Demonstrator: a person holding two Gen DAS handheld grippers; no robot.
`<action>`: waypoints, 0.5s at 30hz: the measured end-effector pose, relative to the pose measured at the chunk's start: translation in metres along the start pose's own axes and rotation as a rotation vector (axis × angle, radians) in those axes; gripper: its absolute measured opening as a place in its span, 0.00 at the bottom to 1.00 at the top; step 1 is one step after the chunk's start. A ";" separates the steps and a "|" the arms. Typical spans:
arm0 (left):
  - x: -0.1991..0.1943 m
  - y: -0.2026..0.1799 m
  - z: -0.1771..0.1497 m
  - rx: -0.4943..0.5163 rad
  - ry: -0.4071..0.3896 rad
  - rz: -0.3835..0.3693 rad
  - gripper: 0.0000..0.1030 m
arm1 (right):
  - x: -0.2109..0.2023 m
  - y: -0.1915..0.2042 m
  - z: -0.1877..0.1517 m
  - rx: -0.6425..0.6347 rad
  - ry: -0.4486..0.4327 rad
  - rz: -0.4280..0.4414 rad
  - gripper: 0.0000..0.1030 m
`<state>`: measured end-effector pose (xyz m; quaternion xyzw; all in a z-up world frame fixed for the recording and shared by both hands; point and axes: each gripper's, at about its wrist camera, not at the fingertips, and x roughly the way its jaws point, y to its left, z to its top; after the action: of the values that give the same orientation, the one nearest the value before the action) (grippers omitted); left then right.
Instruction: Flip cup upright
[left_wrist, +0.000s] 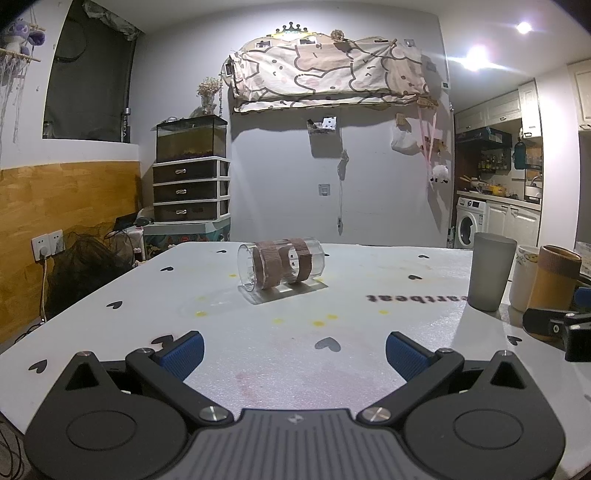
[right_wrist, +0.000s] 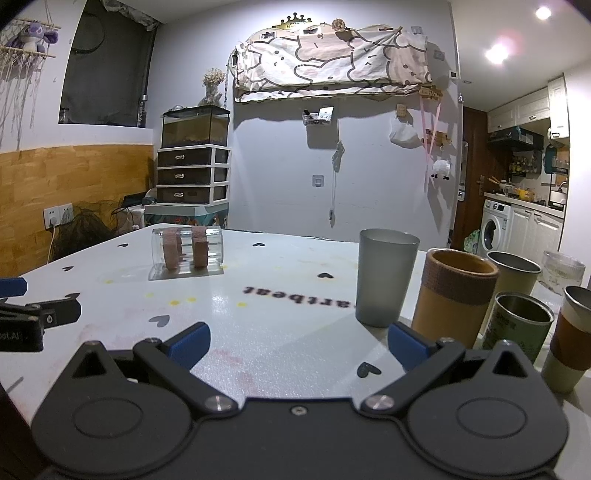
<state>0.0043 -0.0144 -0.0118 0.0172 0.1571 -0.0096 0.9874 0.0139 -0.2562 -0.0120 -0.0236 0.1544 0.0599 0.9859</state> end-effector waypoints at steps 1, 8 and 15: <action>0.000 -0.001 -0.001 0.000 0.000 0.000 1.00 | 0.000 0.000 0.000 0.000 0.000 0.000 1.00; 0.000 0.001 0.001 -0.001 0.000 0.001 1.00 | 0.000 0.000 0.000 0.000 0.000 0.000 1.00; 0.000 0.002 0.001 -0.001 0.001 0.001 1.00 | -0.001 0.000 0.000 0.000 0.000 0.000 1.00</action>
<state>0.0043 -0.0128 -0.0105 0.0167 0.1575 -0.0088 0.9873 0.0132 -0.2560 -0.0117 -0.0236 0.1542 0.0599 0.9859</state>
